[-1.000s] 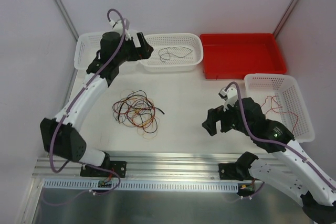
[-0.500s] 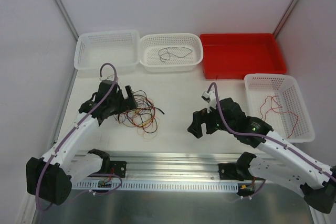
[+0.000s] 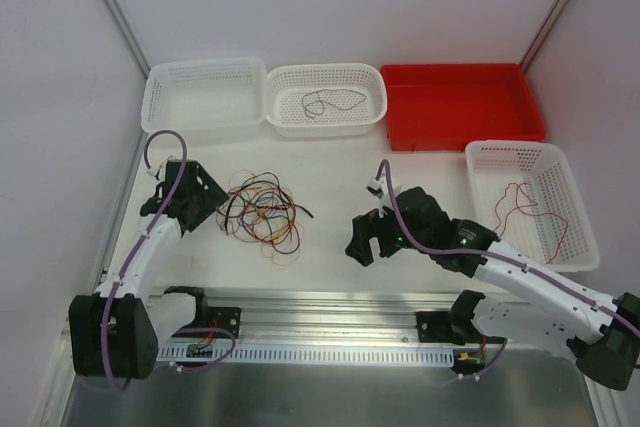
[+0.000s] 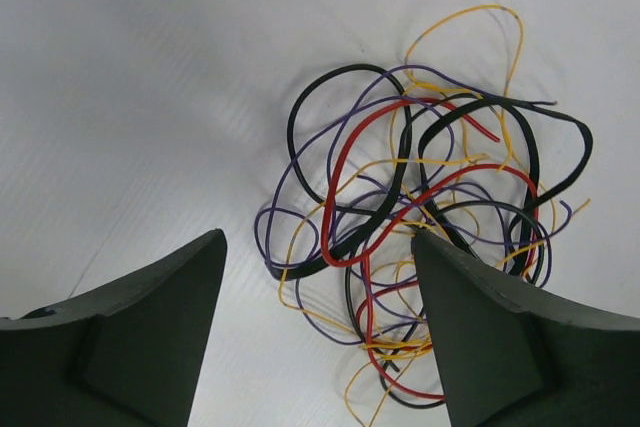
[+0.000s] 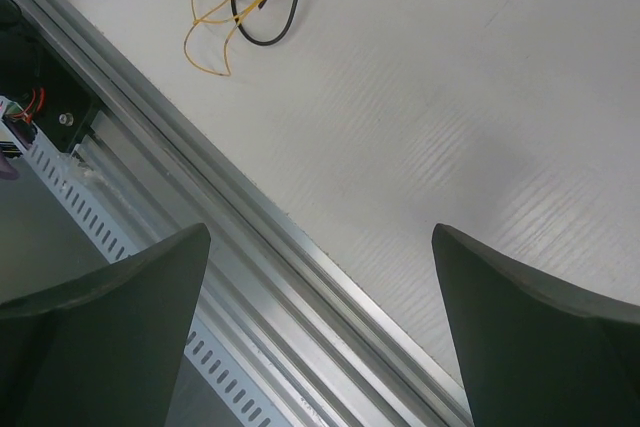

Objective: Untangle the cables

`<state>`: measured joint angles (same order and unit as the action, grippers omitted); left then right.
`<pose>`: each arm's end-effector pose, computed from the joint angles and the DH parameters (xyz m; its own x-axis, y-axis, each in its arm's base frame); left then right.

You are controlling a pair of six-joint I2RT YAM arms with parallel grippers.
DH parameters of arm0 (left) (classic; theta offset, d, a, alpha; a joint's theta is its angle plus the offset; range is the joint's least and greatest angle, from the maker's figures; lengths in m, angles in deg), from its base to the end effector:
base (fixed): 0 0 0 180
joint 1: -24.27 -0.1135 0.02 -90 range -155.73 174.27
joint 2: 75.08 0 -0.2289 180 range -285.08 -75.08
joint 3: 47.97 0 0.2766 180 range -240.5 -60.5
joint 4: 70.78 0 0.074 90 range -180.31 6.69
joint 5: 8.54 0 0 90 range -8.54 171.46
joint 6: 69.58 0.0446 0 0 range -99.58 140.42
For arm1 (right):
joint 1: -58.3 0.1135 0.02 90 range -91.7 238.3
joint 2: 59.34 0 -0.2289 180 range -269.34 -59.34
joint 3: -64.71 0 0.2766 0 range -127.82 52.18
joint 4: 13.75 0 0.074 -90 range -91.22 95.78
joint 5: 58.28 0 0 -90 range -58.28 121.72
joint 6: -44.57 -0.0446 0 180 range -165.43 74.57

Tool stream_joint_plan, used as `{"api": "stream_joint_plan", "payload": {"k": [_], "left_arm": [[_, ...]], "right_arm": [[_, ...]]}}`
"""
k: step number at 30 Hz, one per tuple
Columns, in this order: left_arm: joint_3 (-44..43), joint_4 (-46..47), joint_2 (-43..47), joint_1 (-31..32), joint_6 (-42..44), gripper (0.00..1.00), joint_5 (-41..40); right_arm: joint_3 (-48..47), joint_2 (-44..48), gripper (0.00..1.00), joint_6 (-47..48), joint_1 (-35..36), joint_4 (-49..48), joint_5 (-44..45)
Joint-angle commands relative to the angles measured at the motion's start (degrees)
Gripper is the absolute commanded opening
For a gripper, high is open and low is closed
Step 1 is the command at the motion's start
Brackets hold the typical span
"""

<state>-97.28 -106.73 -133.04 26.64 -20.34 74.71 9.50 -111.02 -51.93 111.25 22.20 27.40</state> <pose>0.2562 -0.0054 0.1829 -0.5036 -0.6281 -0.5932 -0.4903 0.7731 -0.4024 0.1504 0.2049 0.2466 -0.4154 -0.3629 -0.8341 -0.7922 0.5950 0.1357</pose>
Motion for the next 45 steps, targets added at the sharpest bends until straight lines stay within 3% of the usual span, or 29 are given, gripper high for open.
{"api": "stream_joint_plan", "payload": {"k": [1,7,15,23,33,45], "left_arm": [[-1.54,3.73,-4.44,-1.4,-1.26,0.73,3.48],[-2.07,5.93,-10.33,-1.4,-1.26,0.52,3.49],[-3.48,6.81,-9.72,-1.4,1.81,0.0,5.6],[-3.04,6.81,-8.06,0.35,2.96,0.0,10.69],[-5.59,5.32,5.64,12.74,5.86,0.0,15.35],[-14.55,-0.21,14.44,14.15,11.48,0.0,35.29]], "right_arm": [[-0.65,-1.31,0.98,-0.44,0.84,-3.82,-0.96],[-1.44,-3.69,0.98,0.26,1.81,-4.35,-1.04],[-3.11,-7.72,0.98,0.35,2.6,-6.62,-1.39],[-6.18,-12.12,0.98,-2.02,3.04,-12.24,-0.69],[-14.09,-25.29,0.98,-10.1,3.04,-21.22,3.44],[-23.85,-43.85,0.97,-15.29,1.37,-31.23,3.79]]}}
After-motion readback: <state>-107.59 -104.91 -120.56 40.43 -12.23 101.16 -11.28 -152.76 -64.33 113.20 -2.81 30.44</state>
